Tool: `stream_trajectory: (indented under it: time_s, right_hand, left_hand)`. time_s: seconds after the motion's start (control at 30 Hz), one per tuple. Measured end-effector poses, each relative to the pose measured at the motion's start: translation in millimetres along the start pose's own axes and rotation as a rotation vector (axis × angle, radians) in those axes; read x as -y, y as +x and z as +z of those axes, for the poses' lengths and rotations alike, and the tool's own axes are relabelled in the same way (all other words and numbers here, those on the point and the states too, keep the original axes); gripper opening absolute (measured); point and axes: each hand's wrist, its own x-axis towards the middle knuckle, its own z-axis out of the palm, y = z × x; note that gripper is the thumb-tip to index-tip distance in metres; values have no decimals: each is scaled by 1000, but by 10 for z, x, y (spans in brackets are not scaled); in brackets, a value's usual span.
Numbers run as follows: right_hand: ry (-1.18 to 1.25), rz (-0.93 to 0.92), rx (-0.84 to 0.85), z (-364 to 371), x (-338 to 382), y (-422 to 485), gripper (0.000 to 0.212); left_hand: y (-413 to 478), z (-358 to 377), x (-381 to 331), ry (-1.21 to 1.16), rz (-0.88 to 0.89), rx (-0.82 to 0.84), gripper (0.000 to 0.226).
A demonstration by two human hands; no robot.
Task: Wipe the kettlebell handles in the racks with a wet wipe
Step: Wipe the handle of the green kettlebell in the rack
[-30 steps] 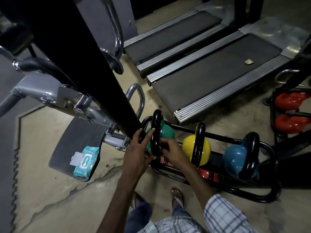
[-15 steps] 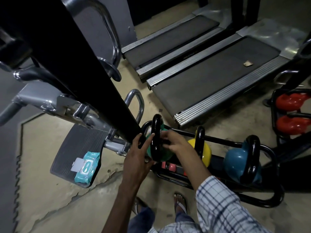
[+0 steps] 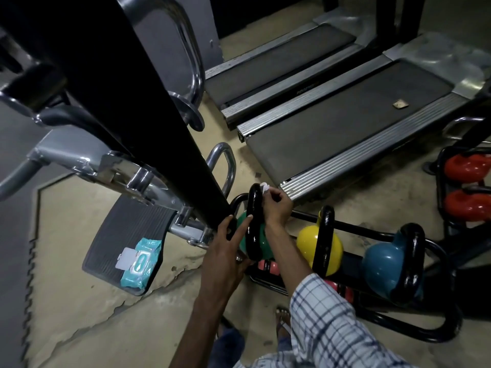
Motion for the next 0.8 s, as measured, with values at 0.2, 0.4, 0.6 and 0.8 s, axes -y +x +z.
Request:
stream_trajectory:
  time_s: [0.2,0.4,0.6,0.8]
  right_hand:
    - [-138,-42,134,-56,102,174,12]
    - [-300,-235,249,-161,265,187,10]
    - [-696,-476,520,-164,532,223,16]
    - [-1076,-619,665,93,866,294,21]
  left_hand:
    - [-4,9,20,-10,16,-11,114]
    - [19,14,36,-26,10,-17,119]
    - [-11,37,51,-41,6,-19,117]
    - [0,36,33,-29,14,-28,113]
